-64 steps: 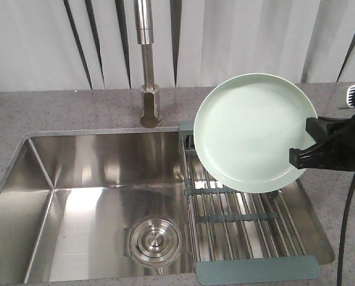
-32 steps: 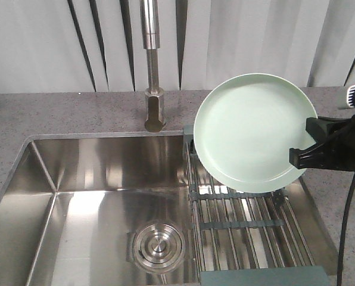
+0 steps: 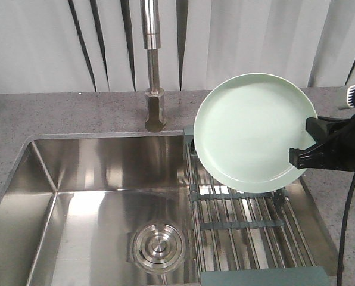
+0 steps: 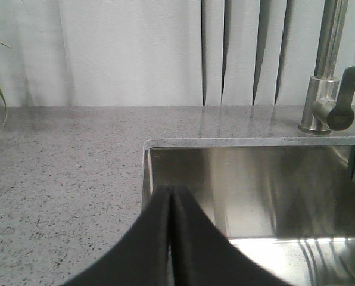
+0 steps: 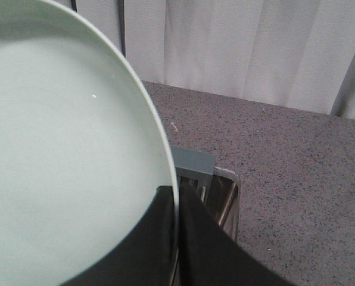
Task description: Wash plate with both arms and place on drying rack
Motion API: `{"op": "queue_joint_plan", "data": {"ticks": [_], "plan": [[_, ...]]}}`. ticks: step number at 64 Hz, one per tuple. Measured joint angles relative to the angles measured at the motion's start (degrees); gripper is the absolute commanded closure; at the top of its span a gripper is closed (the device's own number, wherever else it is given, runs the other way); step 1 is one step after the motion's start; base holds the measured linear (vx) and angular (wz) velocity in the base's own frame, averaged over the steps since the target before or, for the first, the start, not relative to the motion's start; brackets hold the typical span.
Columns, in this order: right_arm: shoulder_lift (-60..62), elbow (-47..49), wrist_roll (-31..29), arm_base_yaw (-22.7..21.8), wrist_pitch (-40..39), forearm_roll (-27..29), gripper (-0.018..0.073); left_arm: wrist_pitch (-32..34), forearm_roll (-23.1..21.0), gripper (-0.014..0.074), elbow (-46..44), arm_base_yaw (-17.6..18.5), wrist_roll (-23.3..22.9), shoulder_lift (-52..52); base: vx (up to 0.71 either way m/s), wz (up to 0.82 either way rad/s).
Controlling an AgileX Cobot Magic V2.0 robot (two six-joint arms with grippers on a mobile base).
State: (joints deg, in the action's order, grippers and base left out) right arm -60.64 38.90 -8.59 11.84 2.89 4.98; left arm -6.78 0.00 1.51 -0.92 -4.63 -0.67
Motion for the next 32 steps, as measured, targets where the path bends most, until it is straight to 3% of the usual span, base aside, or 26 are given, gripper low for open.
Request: {"op": "queue_joint_plan", "data": {"ticks": [32], "plan": [[0.0, 0.0, 0.0, 0.0, 0.0, 0.0, 0.0569, 0.0, 0.0, 0.0602, 0.0, 0.0, 0.0, 0.0, 0.00, 0.00]]}}
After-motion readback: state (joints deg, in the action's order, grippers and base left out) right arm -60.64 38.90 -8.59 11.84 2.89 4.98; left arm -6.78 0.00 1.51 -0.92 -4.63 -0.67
